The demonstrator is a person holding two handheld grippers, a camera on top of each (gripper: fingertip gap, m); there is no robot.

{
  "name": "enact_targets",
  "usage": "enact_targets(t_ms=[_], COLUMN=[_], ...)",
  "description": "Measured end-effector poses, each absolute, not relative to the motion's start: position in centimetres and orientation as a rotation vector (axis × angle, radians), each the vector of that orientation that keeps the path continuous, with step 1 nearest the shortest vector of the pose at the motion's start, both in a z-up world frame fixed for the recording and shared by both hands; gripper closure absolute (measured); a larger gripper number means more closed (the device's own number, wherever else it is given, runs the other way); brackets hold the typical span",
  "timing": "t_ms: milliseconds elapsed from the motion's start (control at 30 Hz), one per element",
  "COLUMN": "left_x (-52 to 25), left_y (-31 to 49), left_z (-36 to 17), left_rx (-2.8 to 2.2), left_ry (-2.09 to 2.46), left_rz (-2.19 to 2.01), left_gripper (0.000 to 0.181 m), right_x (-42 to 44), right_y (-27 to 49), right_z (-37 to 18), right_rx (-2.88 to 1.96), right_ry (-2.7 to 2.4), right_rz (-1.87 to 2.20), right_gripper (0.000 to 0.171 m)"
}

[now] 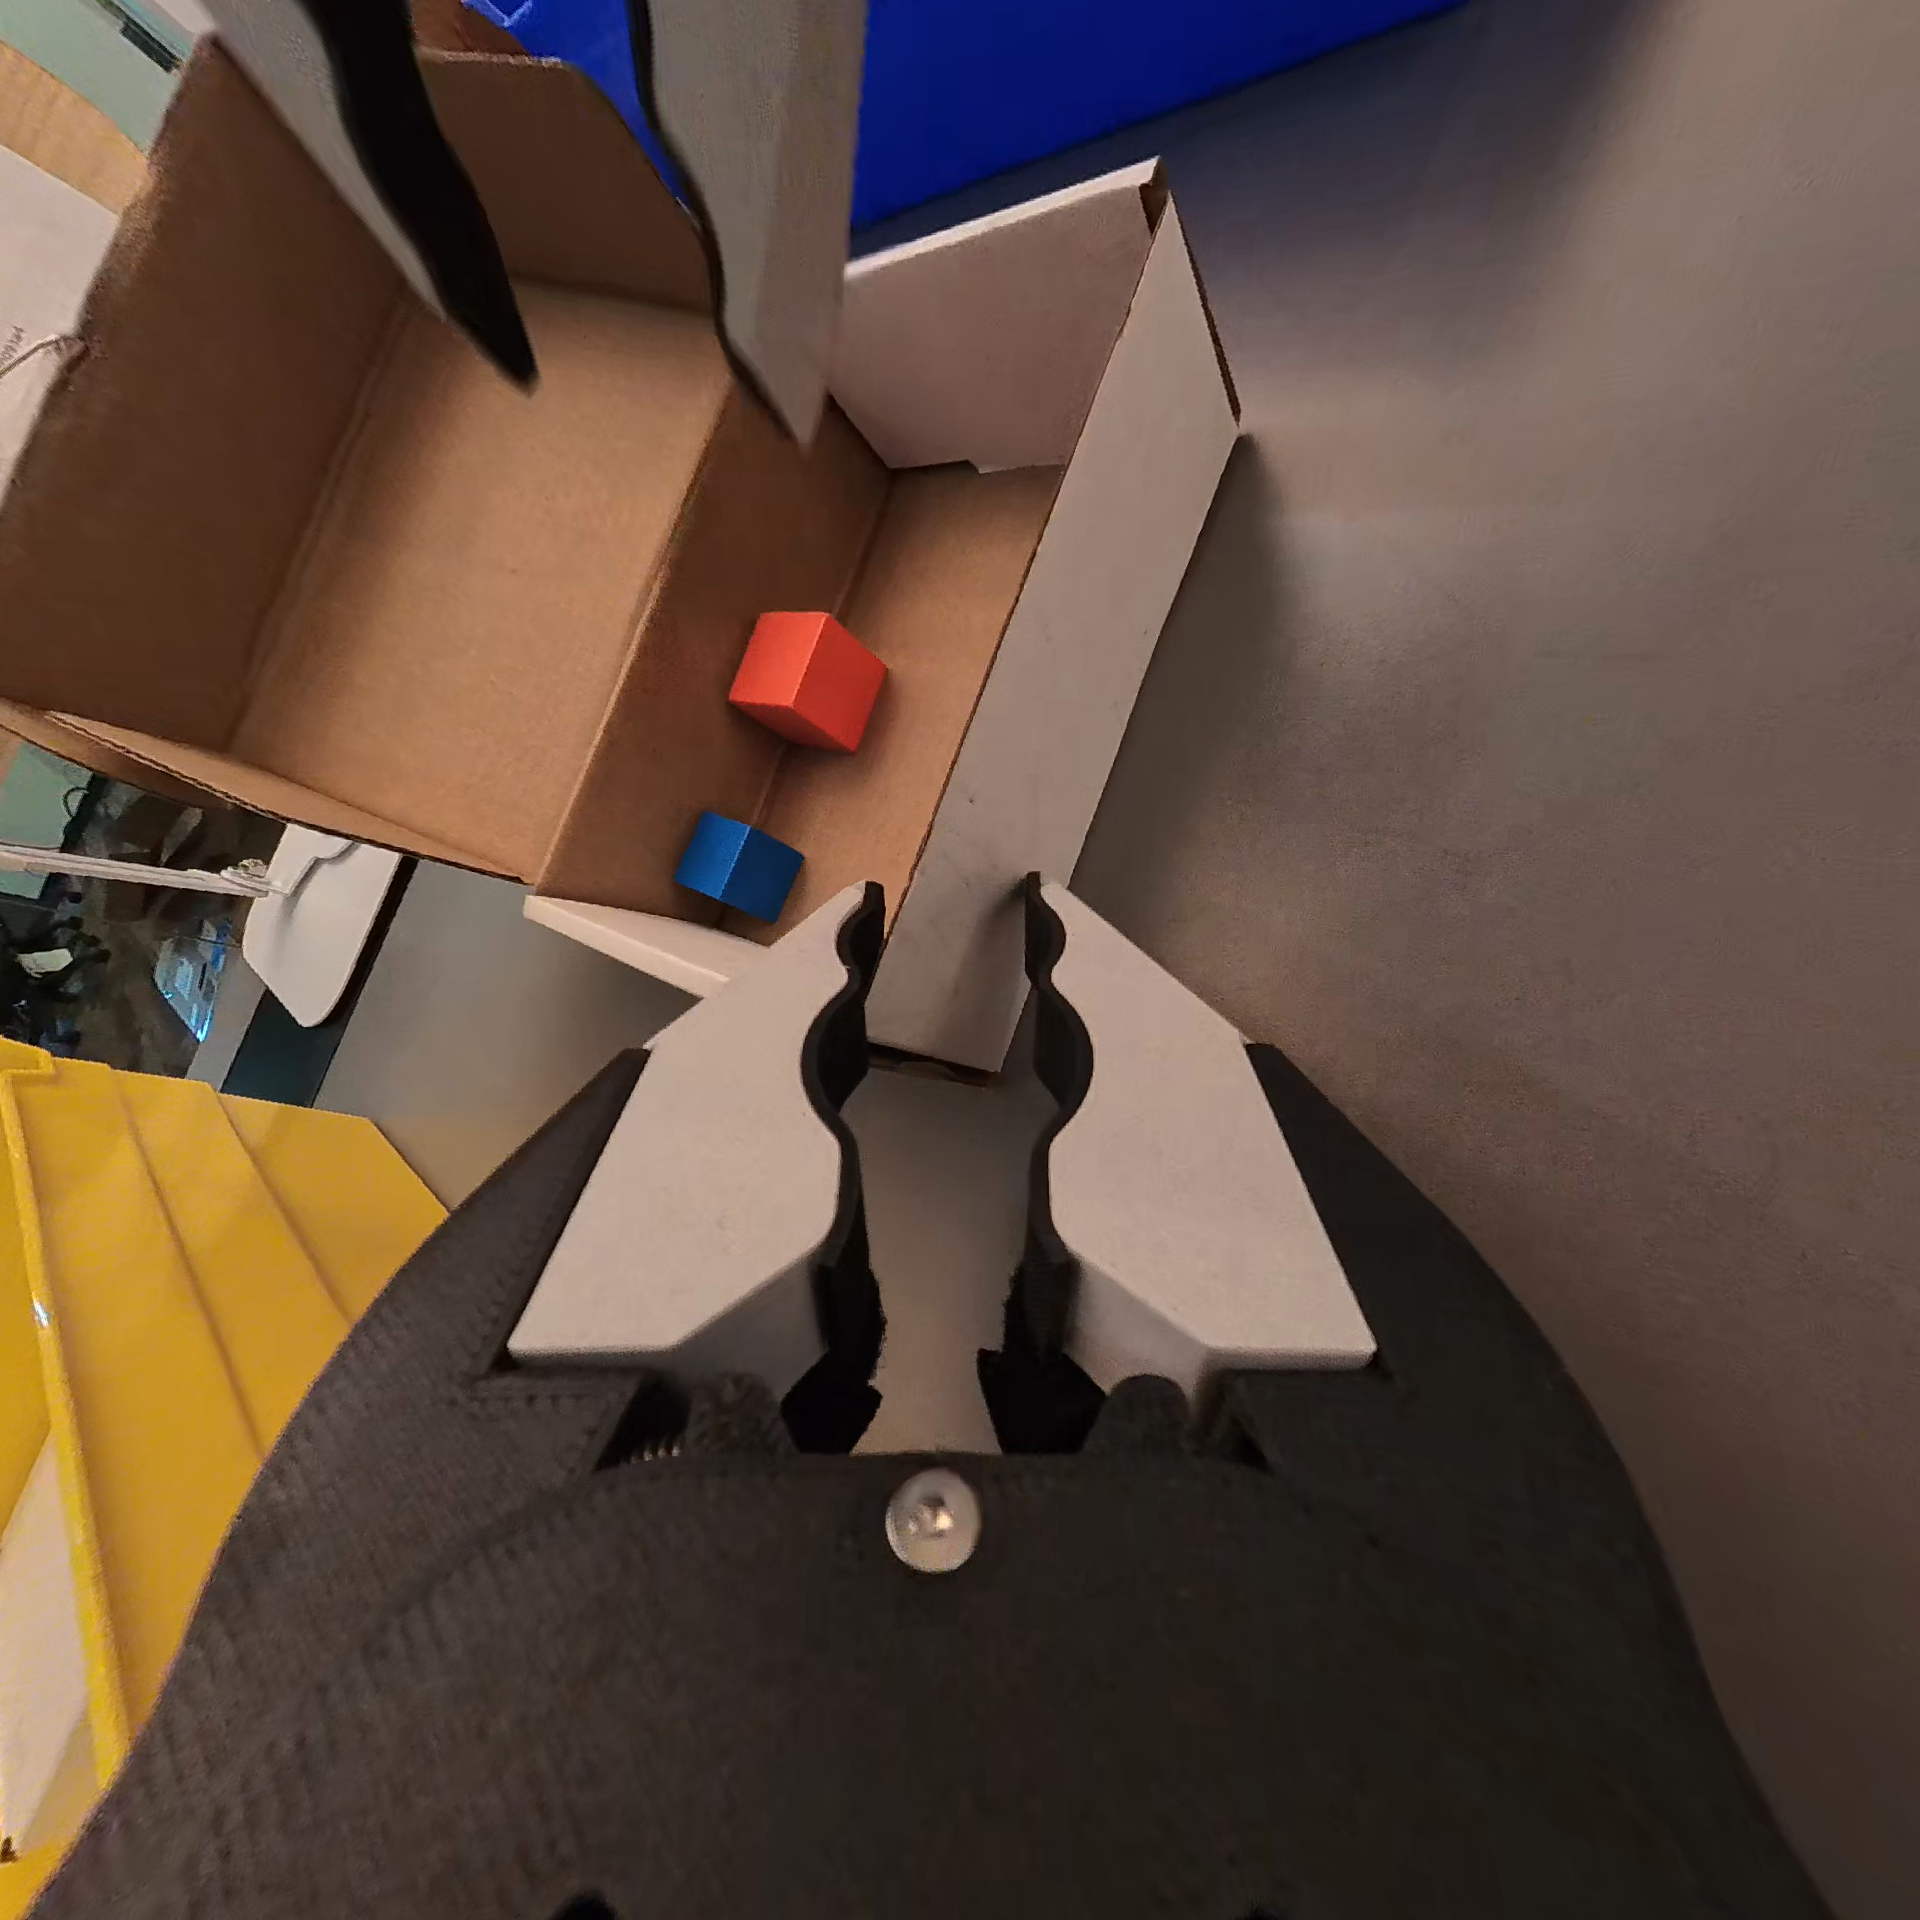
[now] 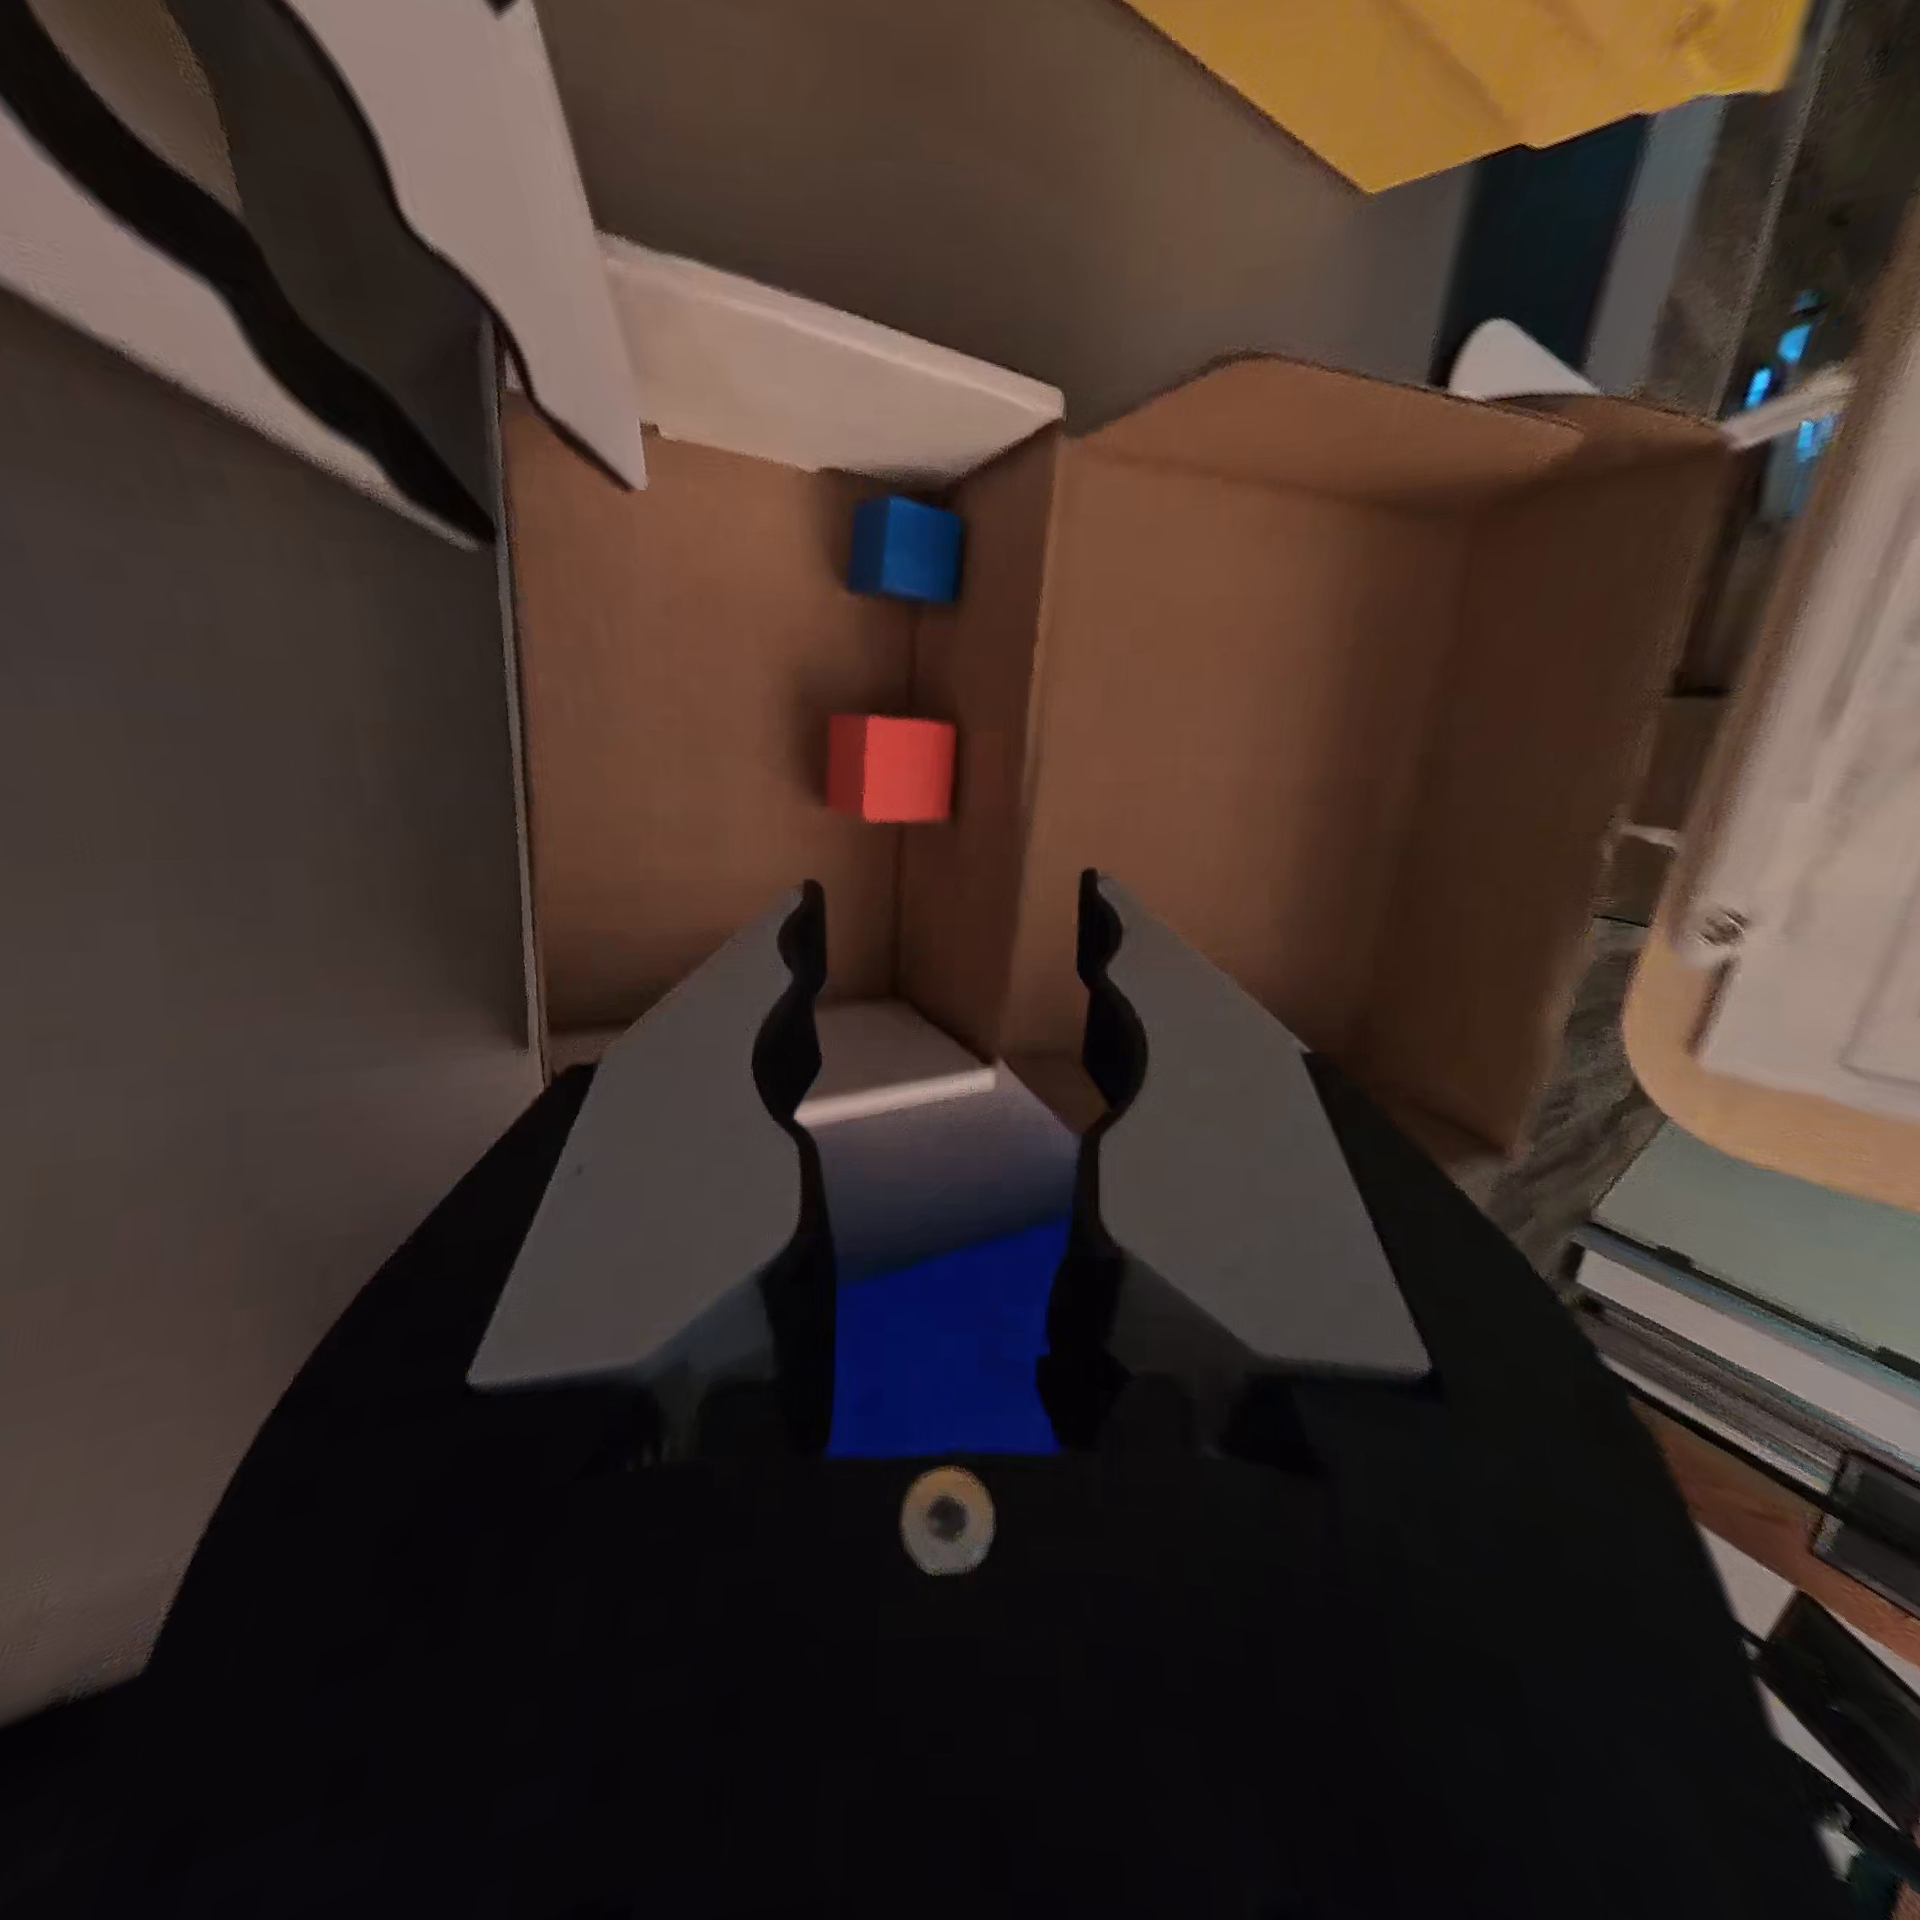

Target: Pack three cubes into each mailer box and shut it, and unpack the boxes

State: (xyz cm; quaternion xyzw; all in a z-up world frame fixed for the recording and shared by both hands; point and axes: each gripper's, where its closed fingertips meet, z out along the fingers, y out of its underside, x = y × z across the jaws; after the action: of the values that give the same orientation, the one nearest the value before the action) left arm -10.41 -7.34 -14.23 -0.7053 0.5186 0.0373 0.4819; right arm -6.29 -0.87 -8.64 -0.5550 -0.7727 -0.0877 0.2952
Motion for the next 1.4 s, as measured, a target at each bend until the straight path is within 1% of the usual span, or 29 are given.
enact_targets(t_ms=[133, 267, 433, 533, 600, 733, 967, 1300, 1400], left_x=[-10.4, -10.4, -10.5, -10.6, -10.6, -10.6, -10.6, -10.6, -10.7], left_y=[-7.3, -7.3, -7.3, -7.3, -7.3, -7.3, -7.3, -7.3, -7.3], left_z=[-14.2, -14.2, -14.3, -14.3, -14.3, -14.3, -14.3, -14.3, -14.3], left_rx=[-1.723, -1.720, -1.721, -1.724, -1.726, -1.725, -1.722, -1.726, -1.725], left_ry=[1.269, 1.274, 1.276, 1.274, 1.273, 1.273, 1.272, 1.274, 1.276], left_rz=[0.094, 0.099, 0.105, 0.106, 0.106, 0.109, 0.111, 0.113, 0.115], left_gripper=[0.156, 0.155, 0.156, 0.156, 0.156, 0.156, 0.155, 0.155, 0.155], right_x=[-7.7, -8.1, -8.3, -8.2, -8.2, -8.1, -7.5, -7.5, -8.0], right_y=[0.2, 1.0, 1.3, 1.2, 0.9, 0.6, 0.7, -1.4, -1.3], right_z=[-11.5, -12.8, -12.6, -12.6, -12.8, -13.3, -15.1, -14.8, -14.3], right_rx=[-1.531, -1.525, -1.493, -1.499, -1.496, -1.469, -1.496, -1.558, -1.558], right_ry=[-2.087, -2.099, -2.086, -2.079, -2.091, -2.106, -2.140, -2.189, -2.155], right_rz=[-0.267, -0.318, -0.352, -0.338, -0.319, -0.327, -0.341, -0.245, -0.223], right_gripper=[0.124, 0.125, 0.130, 0.131, 0.136, 0.139, 0.138, 0.142, 0.140])
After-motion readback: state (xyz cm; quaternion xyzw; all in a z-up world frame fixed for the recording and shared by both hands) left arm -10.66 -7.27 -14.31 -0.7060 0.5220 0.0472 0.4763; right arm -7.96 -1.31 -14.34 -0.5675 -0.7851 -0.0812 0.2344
